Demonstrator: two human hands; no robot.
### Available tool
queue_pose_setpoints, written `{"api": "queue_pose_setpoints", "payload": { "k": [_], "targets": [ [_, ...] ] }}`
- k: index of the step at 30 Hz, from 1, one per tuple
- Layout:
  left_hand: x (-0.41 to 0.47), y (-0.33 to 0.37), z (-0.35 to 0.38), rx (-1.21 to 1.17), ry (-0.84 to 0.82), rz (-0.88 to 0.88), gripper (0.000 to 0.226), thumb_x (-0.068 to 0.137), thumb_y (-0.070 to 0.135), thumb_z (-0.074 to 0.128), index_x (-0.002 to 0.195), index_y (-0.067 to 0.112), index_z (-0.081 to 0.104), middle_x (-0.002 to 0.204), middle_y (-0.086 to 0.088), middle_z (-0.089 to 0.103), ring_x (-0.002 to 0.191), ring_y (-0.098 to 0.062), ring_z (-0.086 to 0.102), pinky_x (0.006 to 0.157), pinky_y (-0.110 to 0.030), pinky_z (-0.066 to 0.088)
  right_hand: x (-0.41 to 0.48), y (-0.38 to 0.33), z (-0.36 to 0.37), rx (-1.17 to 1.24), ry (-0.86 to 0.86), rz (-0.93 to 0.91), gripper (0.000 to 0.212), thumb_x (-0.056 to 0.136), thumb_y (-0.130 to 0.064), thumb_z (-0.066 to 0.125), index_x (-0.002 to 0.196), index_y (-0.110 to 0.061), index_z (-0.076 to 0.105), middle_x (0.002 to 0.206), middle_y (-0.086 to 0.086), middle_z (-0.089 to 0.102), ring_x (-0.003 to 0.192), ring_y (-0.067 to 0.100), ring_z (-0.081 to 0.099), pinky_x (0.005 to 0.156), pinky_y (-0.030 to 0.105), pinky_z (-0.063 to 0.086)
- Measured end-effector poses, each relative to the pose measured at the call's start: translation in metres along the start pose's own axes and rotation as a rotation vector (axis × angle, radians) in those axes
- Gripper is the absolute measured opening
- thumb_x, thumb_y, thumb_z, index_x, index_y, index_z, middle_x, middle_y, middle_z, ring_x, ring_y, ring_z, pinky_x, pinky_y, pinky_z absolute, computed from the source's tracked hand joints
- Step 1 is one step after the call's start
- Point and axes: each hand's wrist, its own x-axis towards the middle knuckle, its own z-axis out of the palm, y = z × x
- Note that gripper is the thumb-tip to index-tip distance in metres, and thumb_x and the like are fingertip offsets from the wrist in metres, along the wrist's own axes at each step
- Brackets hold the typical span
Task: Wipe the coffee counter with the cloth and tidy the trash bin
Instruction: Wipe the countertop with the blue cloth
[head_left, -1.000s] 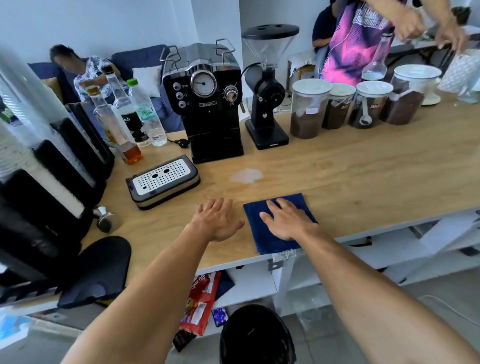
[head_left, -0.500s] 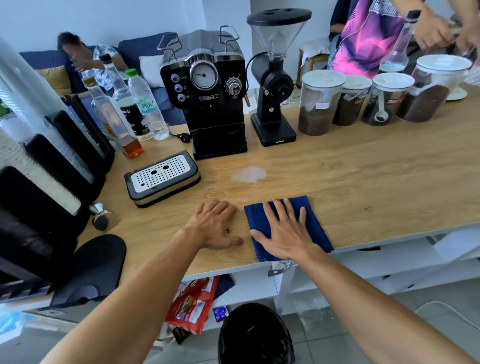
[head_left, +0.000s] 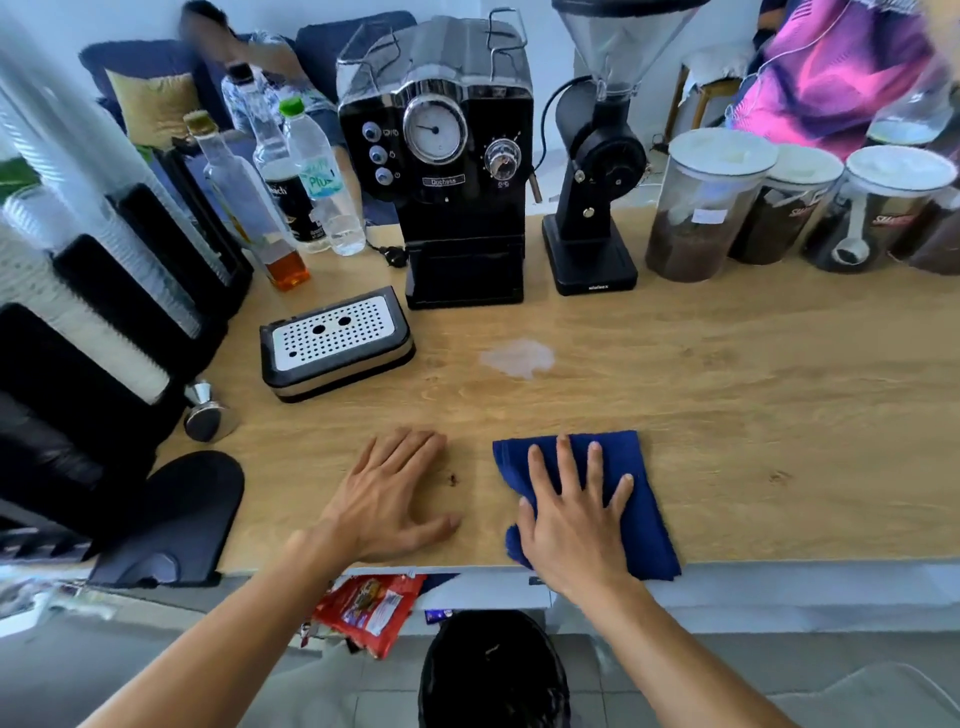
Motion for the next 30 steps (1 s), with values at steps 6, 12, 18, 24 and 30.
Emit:
{"api": "queue_pose_setpoints", "payload": {
  "k": [6, 12, 18, 24, 30],
  "targets": [
    [0.002, -0.006, -0.003, -0.028, 0.059, 0.023, 0.107, 0.071, 0.086, 0.038, 0.154, 0.027, 0.004, 0.161, 0.003, 0.019, 0.15, -0.015, 0.003, 0.12, -0.04, -0.006, 0.021, -0.016, -0.002, 0.135, 0.076, 0.127, 0.049, 0.098, -0.031, 0.031, 0.144, -0.017, 0.023, 0.157, 0.006, 0.014, 0.142, 0.039, 0.0, 0.11, 0.061, 0.001],
    [-0.023, -0.036, -0.005, -0.132, 0.132, -0.083, 0.112, 0.068, 0.084, 0.045, 0.154, 0.024, 0.005, 0.156, -0.002, 0.028, 0.147, -0.017, 0.015, 0.119, -0.04, -0.004, 0.045, -0.027, -0.002, 0.212, 0.045, -0.076, 0.043, 0.098, -0.029, 0.031, 0.141, -0.021, 0.033, 0.155, 0.0, 0.021, 0.143, 0.035, 0.0, 0.112, 0.056, -0.001],
    [-0.055, -0.067, -0.001, -0.158, 0.125, -0.175, 0.12, 0.062, 0.093, 0.034, 0.154, 0.021, 0.006, 0.159, -0.003, 0.019, 0.148, -0.018, 0.012, 0.121, -0.048, -0.001, 0.021, -0.028, 0.001, 0.341, 0.122, -0.108, 0.035, 0.097, -0.016, 0.038, 0.131, -0.006, 0.046, 0.148, 0.008, 0.036, 0.143, 0.027, 0.016, 0.115, 0.043, 0.01],
    [-0.062, -0.077, 0.007, -0.162, 0.143, -0.189, 0.122, 0.063, 0.096, 0.031, 0.154, 0.02, 0.002, 0.161, -0.002, 0.014, 0.148, -0.017, 0.01, 0.121, -0.043, -0.001, 0.019, -0.052, 0.004, 0.54, 0.26, 0.116, 0.036, 0.097, -0.011, 0.039, 0.131, 0.001, 0.044, 0.141, 0.016, 0.044, 0.14, 0.028, 0.024, 0.115, 0.04, 0.011],
    [-0.061, -0.078, 0.009, -0.153, 0.153, -0.185, 0.121, 0.064, 0.094, 0.034, 0.154, 0.019, 0.006, 0.161, -0.002, 0.018, 0.148, -0.017, 0.012, 0.122, -0.045, 0.004, 0.061, -0.076, 0.005, 0.51, 0.107, -0.003, 0.038, 0.099, -0.019, 0.034, 0.136, -0.012, 0.04, 0.151, 0.004, 0.032, 0.144, 0.027, 0.008, 0.115, 0.044, 0.001]
  ]
}}
